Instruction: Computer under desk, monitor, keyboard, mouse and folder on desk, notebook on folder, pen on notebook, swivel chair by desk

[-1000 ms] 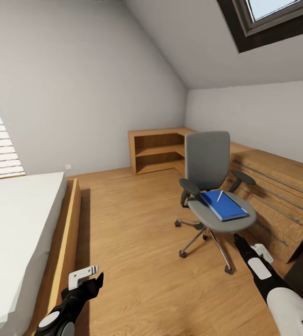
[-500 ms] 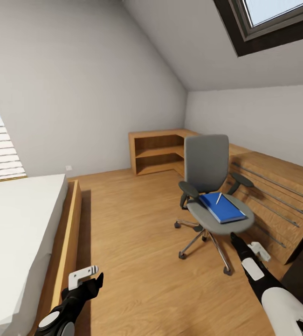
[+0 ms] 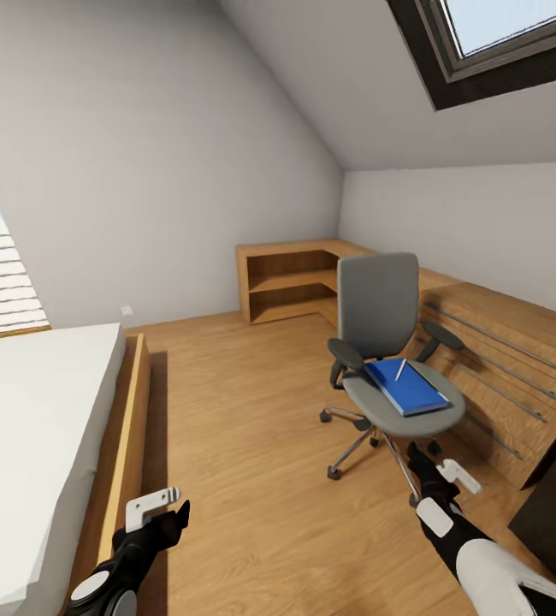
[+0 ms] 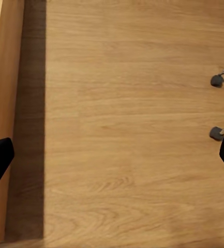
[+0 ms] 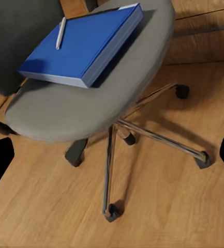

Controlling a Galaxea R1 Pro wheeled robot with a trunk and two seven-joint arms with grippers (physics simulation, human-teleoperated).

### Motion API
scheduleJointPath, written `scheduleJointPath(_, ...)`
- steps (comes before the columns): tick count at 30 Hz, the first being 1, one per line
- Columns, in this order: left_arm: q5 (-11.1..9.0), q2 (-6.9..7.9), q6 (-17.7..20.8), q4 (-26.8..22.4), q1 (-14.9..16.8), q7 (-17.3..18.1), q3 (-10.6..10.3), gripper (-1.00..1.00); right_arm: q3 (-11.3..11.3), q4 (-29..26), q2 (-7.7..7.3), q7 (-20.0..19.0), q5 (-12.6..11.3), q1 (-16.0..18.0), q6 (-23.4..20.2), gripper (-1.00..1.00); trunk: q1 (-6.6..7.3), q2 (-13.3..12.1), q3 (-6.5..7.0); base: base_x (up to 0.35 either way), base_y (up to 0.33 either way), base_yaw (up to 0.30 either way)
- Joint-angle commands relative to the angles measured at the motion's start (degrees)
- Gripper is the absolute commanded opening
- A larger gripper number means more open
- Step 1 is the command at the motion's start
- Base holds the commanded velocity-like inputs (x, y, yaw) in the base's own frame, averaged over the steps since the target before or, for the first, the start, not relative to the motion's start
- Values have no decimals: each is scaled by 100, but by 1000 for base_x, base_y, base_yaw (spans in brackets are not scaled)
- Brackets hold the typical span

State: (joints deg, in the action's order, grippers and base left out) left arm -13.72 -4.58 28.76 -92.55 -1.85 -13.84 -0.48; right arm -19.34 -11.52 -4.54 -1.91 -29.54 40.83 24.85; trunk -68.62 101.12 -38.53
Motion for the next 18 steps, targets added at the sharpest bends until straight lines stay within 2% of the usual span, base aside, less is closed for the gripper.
scheduleJointPath(1,-59,0,17,-7,1,-49,-5,100,17,143,27,-20,14,4,175,100,23,-39,14,0,0,0)
scheduleJointPath(4,-55,-1,16,-3,1,-48,-5,100,17,746,102,-20,355,-2,853,100,89,-160,68,0,0,0)
scheduleJointPath(8,-53,-3,13,-1,1,-48,-10,100,16,1058,158,-21,713,-76,1511,100,177,-320,140,0,0,0)
scheduleJointPath(11,-52,-3,7,1,1,-51,-11,100,17,1155,217,-20,892,-284,1824,100,243,-440,194,0,0,0)
scheduleJointPath(12,-52,-4,4,1,1,-52,-12,100,17,1192,253,-23,967,-473,1961,100,264,-480,212,0,0,0)
scheduleJointPath(18,-52,-10,-3,3,1,-55,-13,100,18,1236,349,-30,1126,-929,2305,100,396,-721,320,0,0,0)
